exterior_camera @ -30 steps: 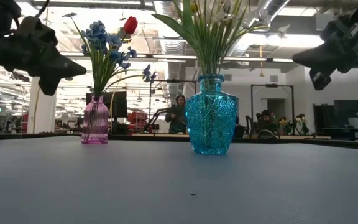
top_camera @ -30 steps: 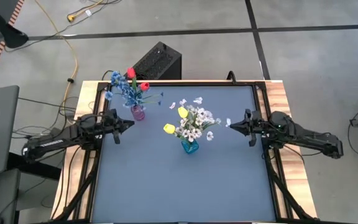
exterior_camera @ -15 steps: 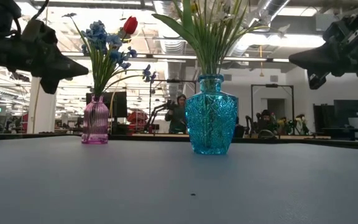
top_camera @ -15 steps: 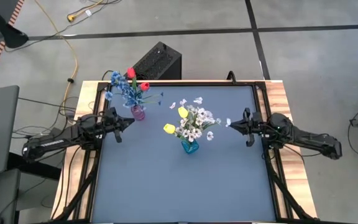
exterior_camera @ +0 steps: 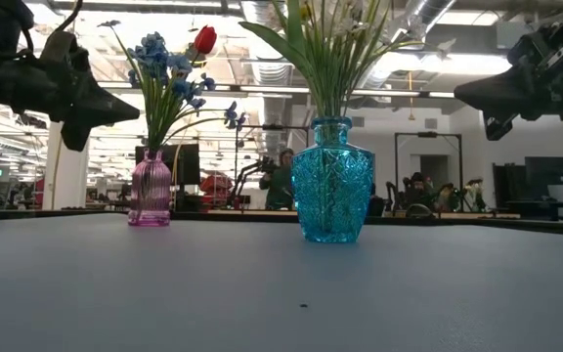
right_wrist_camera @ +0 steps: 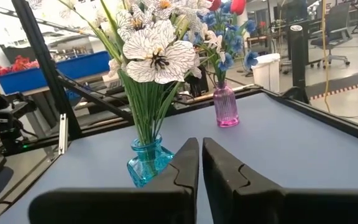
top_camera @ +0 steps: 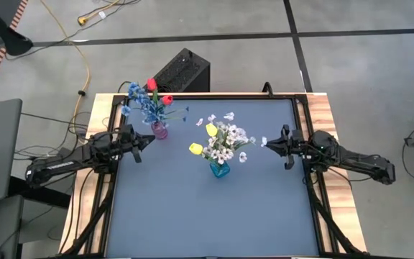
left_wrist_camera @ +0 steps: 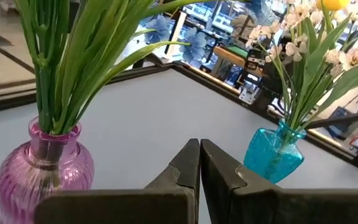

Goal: Sort flowers into vase by color
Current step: Return to Home Position

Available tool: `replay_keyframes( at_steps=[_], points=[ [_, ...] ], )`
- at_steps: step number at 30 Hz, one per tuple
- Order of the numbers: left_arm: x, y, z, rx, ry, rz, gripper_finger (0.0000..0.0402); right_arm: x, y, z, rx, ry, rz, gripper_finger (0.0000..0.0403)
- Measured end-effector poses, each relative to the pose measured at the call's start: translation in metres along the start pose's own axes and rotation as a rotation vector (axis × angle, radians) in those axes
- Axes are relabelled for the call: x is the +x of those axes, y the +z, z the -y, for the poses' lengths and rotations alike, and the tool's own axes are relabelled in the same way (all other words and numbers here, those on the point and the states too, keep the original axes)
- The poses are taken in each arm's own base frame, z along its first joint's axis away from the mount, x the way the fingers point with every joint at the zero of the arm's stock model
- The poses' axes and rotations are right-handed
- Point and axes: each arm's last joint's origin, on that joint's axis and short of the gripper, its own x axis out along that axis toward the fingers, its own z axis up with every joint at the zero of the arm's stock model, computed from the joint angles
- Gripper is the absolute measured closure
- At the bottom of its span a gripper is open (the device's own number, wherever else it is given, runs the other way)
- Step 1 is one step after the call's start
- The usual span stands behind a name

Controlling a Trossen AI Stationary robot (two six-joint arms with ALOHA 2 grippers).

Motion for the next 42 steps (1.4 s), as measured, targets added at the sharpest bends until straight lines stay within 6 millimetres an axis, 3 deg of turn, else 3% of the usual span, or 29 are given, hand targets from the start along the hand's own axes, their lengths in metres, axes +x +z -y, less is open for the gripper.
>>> replay_keyframes(
  at_steps=[42],
  points=[
    [0.0000, -0.0001, -0.0001, 0.002, 0.002, -0.001, 0.0401, 0.0001, -0.0003, 0.0003, 0.032, -0.006, 0.002, 0.0351]
  ],
)
